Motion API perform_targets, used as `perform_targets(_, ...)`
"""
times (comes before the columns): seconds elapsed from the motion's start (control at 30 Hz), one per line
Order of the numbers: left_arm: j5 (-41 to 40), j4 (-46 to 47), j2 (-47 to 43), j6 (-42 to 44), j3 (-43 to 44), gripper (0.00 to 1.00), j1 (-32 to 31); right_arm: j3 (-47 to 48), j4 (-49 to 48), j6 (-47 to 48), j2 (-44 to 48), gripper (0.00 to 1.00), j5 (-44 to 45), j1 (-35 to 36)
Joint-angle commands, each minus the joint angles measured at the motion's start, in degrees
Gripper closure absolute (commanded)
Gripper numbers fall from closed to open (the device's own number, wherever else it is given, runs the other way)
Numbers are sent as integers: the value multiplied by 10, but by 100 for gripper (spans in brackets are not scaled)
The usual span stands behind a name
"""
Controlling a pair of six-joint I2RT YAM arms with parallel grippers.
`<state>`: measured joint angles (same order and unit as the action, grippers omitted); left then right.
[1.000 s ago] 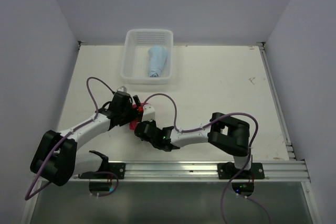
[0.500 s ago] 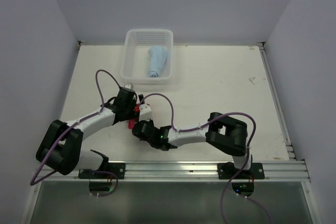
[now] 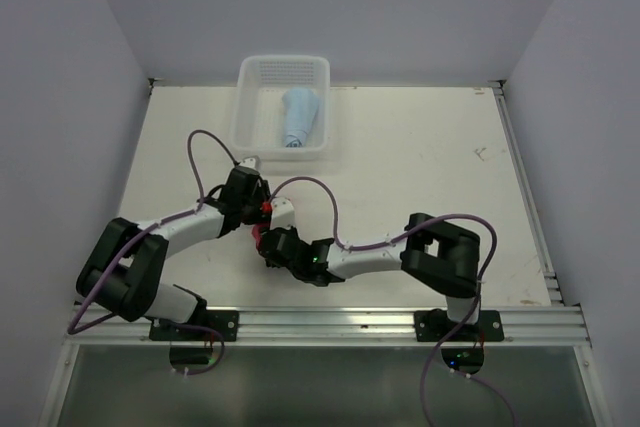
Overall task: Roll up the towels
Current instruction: Place the rolled towel into the container
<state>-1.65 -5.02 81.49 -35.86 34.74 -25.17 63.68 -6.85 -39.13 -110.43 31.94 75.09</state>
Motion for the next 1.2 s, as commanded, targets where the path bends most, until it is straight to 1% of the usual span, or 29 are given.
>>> perform_targets(0.0, 13, 9, 49, 8, -37, 64, -4, -28, -5, 3, 64, 57, -35, 9)
perform_targets(0.03, 13, 11, 49, 11, -38, 72, -4, -35, -9, 5, 83, 53, -34, 9)
perform_targets(0.13, 12, 2, 47, 16, -30, 82, -4, -65, -14, 14, 116, 47, -38, 9)
perform_targets(0.2, 1, -17, 42, 23, -22, 85, -4, -92, -11, 20, 158, 43, -43, 9)
perform_targets(0.37, -15, -53, 11, 43, 8, 86, -4, -170, -3, 27, 281, 40, -39, 9)
perform_targets(0.4, -18, -67, -2, 46, 14, 86, -4, -195, 3, 27, 332, 39, -36, 9)
perform_targets(0.53, -19, -88, -25, 52, 49, 87, -3, -250, 51, 27, 450, 36, 18, 8)
perform_targets(0.63, -18, -111, -26, 61, 85, 87, -3, -287, 88, 13, 515, 35, 29, -12)
perform_targets(0.73, -19, -134, -29, 69, 119, 87, -2, -312, 117, -4, 557, 35, 29, -38)
perform_targets(0.87, -24, -145, -38, 86, 158, 87, 1, -334, 132, -18, 594, 35, 23, -71)
perform_targets(1.03, -26, -176, -28, 104, 228, 90, 17, -334, 148, -12, 606, 33, 16, -103)
perform_targets(1.17, -40, -192, -21, 126, 286, 91, 30, -322, 151, -2, 597, 32, 2, -119)
